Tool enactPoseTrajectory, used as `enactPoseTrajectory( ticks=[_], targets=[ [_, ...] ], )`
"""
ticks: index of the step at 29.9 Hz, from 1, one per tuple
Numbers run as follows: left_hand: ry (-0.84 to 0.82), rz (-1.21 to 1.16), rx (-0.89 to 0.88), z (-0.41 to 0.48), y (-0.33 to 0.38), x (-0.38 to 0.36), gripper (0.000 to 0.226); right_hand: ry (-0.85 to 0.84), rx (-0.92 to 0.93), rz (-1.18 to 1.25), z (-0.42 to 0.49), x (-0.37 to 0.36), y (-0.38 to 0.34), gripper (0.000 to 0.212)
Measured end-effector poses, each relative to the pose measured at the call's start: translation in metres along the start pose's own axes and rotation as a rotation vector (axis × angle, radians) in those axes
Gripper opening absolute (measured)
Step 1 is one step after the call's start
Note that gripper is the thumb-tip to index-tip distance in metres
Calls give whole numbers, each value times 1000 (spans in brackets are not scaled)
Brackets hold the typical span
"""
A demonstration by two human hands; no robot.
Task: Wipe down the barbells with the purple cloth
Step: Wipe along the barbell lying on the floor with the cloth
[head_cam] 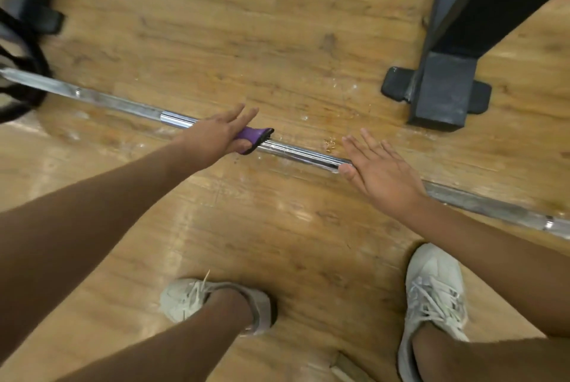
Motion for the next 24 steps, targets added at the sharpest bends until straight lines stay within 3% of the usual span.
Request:
enactPoseTrajectory(
  ticks=[6,10,15,20,24],
  targets=[
    [62,-197,20,-7,-5,4,47,-20,19,33,2,0,5,88],
    [316,-286,150,-10,-4,-1,42,-17,43,42,2,-1,7,92],
    [461,-270,57,-16,24,-35,39,-17,47,31,0,0,6,91],
    [645,-332,121,-23,20,-30,30,-5,39,20,0,0,6,81],
    [619,-298,122,-26,38,-45,33,12,42,6,0,-1,6,83]
  ],
)
Point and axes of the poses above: each hand's wrist, its own z-axis towards the middle knuckle, its own x-axis out of the back of the hand, y = z × x, the point moved 4 cm from there along z, towards the middle knuckle, and after that the axes turned 11 degrees about -z, right-handed, at the moved point
